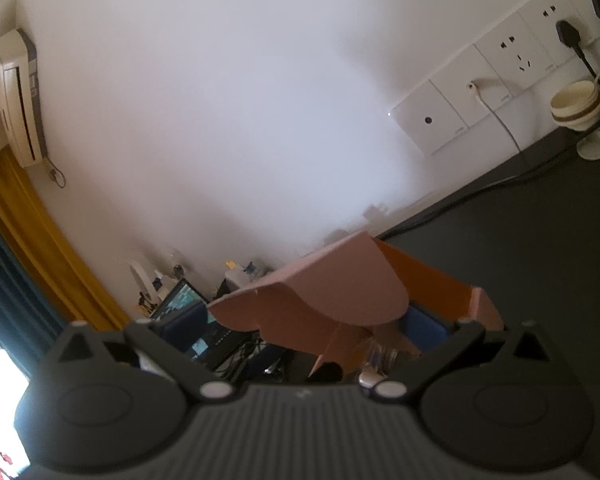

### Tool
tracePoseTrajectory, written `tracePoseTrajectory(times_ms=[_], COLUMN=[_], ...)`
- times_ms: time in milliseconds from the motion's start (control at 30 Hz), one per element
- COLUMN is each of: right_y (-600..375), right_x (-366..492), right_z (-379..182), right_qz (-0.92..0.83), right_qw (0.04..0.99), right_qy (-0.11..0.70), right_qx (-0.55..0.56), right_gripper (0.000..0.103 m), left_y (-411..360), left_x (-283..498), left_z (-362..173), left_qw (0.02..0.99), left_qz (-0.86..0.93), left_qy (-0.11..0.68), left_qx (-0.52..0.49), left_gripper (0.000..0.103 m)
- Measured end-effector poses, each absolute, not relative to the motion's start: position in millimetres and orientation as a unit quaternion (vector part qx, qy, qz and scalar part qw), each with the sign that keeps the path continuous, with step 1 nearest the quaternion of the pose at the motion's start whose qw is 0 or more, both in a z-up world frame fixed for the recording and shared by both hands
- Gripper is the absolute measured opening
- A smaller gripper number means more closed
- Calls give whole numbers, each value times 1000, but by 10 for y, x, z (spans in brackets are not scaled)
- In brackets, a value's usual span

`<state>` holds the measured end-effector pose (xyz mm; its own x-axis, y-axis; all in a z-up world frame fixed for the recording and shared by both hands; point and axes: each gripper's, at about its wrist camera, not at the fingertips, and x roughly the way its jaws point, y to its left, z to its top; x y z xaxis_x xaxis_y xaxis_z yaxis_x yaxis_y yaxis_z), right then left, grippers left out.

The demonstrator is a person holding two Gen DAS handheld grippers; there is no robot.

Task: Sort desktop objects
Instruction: 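Swing the held lid flap down over the box opening with the right gripper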

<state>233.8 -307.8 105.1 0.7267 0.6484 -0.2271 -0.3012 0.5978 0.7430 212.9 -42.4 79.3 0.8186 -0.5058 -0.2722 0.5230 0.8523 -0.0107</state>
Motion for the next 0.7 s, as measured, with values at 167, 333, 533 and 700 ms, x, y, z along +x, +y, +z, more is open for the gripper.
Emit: tracePoseTrajectory(times_ms=[167,333,533,700], right_y=[-3057,-3102,-3146,-3121], right_x=[2280,2227,2101,1913], right_z=[1004,935,966,1035], right_qz=[274,275,264,262], right_qw=[861,856,875,905], right_qy=[246,245,236,233], right_qx=[351,362,331,243], right_gripper=[102,102,102,102], left_y=[-409,-388,-211,20], left_x=[2126,2103,1906,1700], left_z=[736,681,649,694], left_qw=[951,946,945,940], left_qz=[-271,-273,-271,-300], left_qy=[146,165,148,91], left_qx=[43,59,105,134], left_gripper=[103,103,103,103])
